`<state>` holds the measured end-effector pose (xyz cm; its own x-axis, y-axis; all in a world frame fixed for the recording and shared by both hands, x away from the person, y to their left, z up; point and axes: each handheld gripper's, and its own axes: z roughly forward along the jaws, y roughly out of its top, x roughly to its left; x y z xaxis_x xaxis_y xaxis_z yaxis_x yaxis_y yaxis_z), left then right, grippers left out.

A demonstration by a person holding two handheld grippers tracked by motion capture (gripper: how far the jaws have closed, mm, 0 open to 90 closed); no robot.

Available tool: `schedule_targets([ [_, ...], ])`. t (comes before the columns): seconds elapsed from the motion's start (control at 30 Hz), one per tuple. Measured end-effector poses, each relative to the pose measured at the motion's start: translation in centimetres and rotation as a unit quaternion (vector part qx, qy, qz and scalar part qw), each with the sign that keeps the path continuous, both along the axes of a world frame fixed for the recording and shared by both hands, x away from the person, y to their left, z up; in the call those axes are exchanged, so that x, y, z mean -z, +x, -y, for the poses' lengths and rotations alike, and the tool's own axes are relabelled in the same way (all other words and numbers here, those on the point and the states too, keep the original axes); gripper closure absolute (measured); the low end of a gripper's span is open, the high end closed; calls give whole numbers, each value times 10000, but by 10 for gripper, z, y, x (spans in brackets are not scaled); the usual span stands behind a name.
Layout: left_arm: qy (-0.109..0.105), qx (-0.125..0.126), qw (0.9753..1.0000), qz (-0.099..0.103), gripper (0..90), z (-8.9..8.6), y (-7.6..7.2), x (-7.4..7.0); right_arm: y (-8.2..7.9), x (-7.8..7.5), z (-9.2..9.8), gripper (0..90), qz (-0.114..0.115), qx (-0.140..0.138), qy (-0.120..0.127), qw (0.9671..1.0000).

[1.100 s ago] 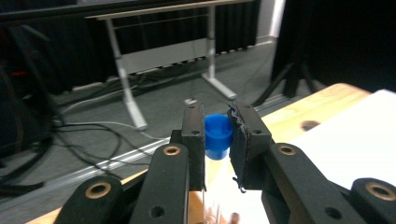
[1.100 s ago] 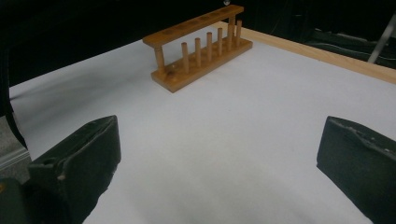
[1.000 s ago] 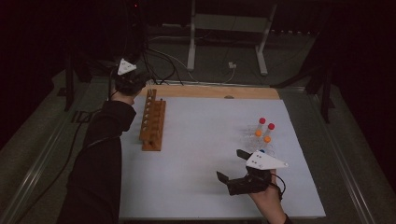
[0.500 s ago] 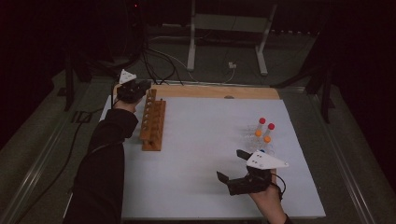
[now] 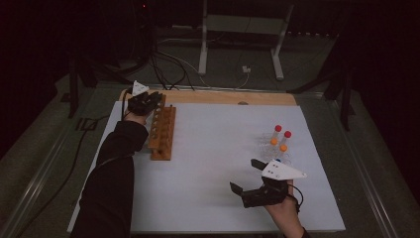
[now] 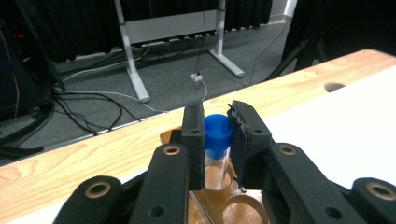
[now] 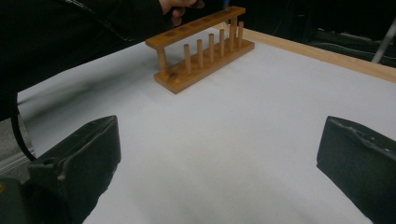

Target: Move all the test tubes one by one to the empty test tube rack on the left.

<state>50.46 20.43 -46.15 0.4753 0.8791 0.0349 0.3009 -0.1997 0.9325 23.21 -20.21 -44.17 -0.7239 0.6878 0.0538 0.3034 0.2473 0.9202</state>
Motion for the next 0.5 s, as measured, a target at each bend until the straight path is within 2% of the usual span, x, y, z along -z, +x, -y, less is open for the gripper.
schedule_targets([
  [0.13,-57,2,10000,-14,774,-1,0,2,0,0,0,0,10,-7,1,10000],
  [0.2,-55,83,9999,-124,764,0,1,-1,-1,-1,0,0,3,-18,13,10000],
  [0.27,35,137,9997,-190,759,0,1,-3,-1,-1,0,0,16,-16,27,10000],
  [0.3,-5,194,9994,-275,712,0,2,-5,-1,-2,0,0,15,-17,32,10000],
  [0.33,28,177,9993,-317,592,1,2,-6,-1,-2,0,0,19,-12,43,10000],
  [0.4,-5,240,9993,-271,516,0,-2,-12,-1,-3,1,0,37,-7,62,10000],
  [0.43,-26,194,9994,-281,450,-1,-3,-15,-2,-4,1,0,39,1,72,10000],
  [0.5,-131,268,9990,-338,340,-4,-7,-22,-2,-6,2,0,55,5,89,9999],
])
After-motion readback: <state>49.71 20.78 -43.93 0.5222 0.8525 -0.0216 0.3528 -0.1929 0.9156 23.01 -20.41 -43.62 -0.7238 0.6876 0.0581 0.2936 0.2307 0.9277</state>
